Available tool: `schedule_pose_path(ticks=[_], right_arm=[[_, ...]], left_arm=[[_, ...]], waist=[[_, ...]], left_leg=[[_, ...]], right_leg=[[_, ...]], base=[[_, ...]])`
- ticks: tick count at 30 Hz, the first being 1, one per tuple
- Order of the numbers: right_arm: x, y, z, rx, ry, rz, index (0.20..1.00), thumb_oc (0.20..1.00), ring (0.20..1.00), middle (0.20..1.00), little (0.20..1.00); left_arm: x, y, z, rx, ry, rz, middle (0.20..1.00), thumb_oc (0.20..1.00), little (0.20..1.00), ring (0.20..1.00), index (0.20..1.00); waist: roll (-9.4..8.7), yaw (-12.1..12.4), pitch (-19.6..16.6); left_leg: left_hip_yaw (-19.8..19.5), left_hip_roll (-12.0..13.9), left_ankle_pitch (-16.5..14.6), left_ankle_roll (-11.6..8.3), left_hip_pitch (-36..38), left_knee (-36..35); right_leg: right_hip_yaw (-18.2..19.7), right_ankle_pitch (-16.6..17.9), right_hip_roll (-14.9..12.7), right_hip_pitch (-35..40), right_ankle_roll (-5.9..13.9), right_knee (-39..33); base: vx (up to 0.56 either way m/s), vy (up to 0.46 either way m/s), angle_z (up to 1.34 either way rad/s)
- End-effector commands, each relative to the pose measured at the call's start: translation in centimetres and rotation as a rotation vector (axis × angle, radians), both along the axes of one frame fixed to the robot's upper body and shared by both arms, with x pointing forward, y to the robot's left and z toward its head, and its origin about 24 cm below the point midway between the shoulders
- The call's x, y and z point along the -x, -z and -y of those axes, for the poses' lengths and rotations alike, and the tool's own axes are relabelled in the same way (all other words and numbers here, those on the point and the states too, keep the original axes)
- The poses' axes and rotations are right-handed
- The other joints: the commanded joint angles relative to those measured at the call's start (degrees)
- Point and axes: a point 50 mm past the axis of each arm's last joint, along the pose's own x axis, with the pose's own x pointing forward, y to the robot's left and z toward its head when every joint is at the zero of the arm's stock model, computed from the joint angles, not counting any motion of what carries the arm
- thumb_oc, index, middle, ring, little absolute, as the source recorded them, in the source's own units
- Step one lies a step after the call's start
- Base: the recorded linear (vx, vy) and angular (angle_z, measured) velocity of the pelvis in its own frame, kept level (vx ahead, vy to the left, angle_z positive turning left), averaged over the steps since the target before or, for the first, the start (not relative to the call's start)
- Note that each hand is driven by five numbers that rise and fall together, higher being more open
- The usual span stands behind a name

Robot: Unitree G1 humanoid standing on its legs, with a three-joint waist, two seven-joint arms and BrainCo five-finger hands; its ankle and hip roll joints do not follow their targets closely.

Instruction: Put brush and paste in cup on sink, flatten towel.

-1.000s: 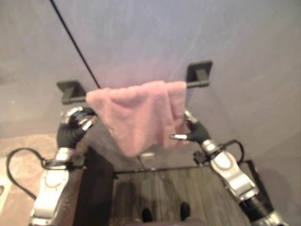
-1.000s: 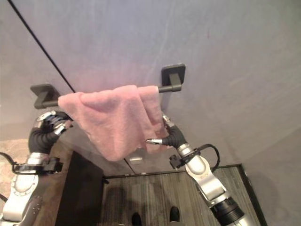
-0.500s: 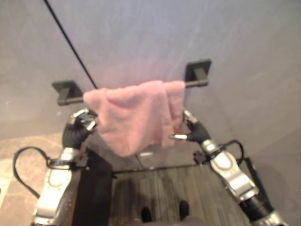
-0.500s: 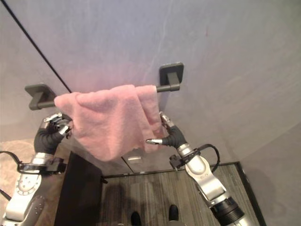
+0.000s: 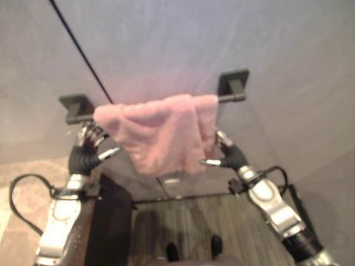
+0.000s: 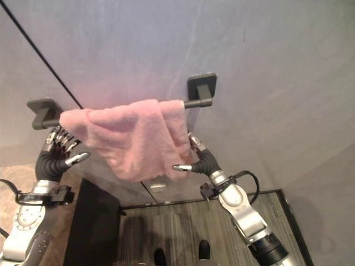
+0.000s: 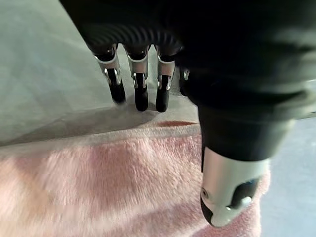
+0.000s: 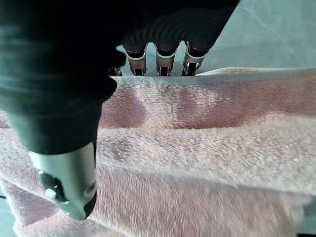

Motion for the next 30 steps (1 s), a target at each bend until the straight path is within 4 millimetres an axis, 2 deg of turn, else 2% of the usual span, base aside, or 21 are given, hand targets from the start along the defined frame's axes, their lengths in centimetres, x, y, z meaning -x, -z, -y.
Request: schedule_pose_path(ticks=[1, 17, 18, 19, 20, 22, 23, 30], right_arm=[[-0.1, -1.8, -0.7, -0.047, -0.038, 0.087, 1.0, 1.0, 1.0, 1.0, 1.0], [-0.1, -1.5, -0.7, -0.042, -0.035, 0.078, 1.0, 1.0, 1.0, 1.0, 1.0], [-0.1, -1.5, -0.7, -0.042, -0.035, 0.078, 1.0, 1.0, 1.0, 1.0, 1.0], [-0.1, -1.5, -0.6, -0.041, -0.034, 0.077, 1.0, 1.0, 1.0, 1.0, 1.0], [-0.1, -1.5, -0.6, -0.039, -0.036, 0.075, 1.0, 1.0, 1.0, 1.0, 1.0], [-0.1, -1.4, -0.7, -0.04, -0.037, 0.074, 1.0, 1.0, 1.0, 1.0, 1.0], [-0.1, -1.4, -0.7, -0.039, -0.038, 0.073, 1.0, 1.0, 1.0, 1.0, 1.0], [0.0, -1.4, -0.7, -0.038, -0.044, 0.069, 1.0, 1.0, 1.0, 1.0, 1.0]], left_arm=[[0.3, -2.8, -0.5, -0.09, 0.0, 0.126, 1.0, 1.0, 1.0, 1.0, 1.0], [-0.2, -3.4, 1.0, -0.054, 0.079, 0.161, 1.0, 1.0, 1.0, 1.0, 1.0], [-0.2, -3.4, 1.0, -0.054, 0.079, 0.161, 0.922, 0.922, 0.922, 0.922, 0.922], [-0.2, -3.4, 1.1, -0.052, 0.082, 0.165, 0.74, 0.74, 0.74, 0.74, 0.74], [-0.2, -3.4, 1.2, -0.045, 0.088, 0.164, 0.504, 0.504, 0.504, 0.504, 0.504], [-0.1, -3.4, 1.2, -0.047, 0.089, 0.166, 0.253, 0.253, 0.253, 0.253, 0.253], [-0.2, -3.4, 1.2, -0.044, 0.089, 0.166, 0.2, 0.2, 0.2, 0.2, 0.2], [-0.2, -3.5, 1.2, -0.045, 0.086, 0.173, 0.2, 0.2, 0.2, 0.2, 0.2]], waist=[[-3.67, 0.5, -1.1], [-3.43, -0.1, -0.9], [-3.44, -0.1, -0.9], [-3.39, -0.1, -0.9], [-3.35, -0.1, -0.9], [-3.35, 0.0, -0.9], [-3.32, 0.0, -0.9], [-3.29, 0.0, -0.8]], left_leg=[[0.5, 1.9, -5.2, 0.72, 2.5, 0.7], [0.7, 2.0, -5.2, 0.67, 2.5, 0.7], [0.7, 2.0, -5.2, 0.67, 2.6, 0.7], [0.8, 2.0, -5.2, 0.67, 2.6, 0.7], [0.8, 2.0, -5.2, 0.69, 2.6, 0.7], [0.8, 2.0, -5.2, 0.68, 2.6, 0.7], [0.8, 2.0, -5.2, 0.67, 2.6, 0.7], [0.7, 2.1, -5.1, 0.57, 2.6, 0.7]], right_leg=[[-2.0, -0.4, -6.4, 0.9, 4.33, 0.3], [-1.6, -0.5, -6.1, 0.7, 4.26, 0.3], [-1.6, -0.5, -6.1, 0.7, 4.26, 0.3], [-1.5, -0.5, -6.1, 0.7, 4.24, 0.3], [-1.5, -0.5, -6.1, 0.7, 4.21, 0.3], [-1.5, -0.5, -6.2, 0.7, 4.21, 0.3], [-1.5, -0.5, -6.1, 0.8, 4.21, 0.3], [-1.7, -0.6, -6.0, 0.8, 4.17, 0.3]], base=[[0.01, -0.008, -0.05], [0.0, 0.0, 0.0], [0.0, 0.0, 0.0], [0.0, 0.0, 0.0], [0.0, 0.0, 0.0], [0.0, 0.0, 0.0], [0.0, 0.0, 0.0], [0.0, 0.0, 0.0]])
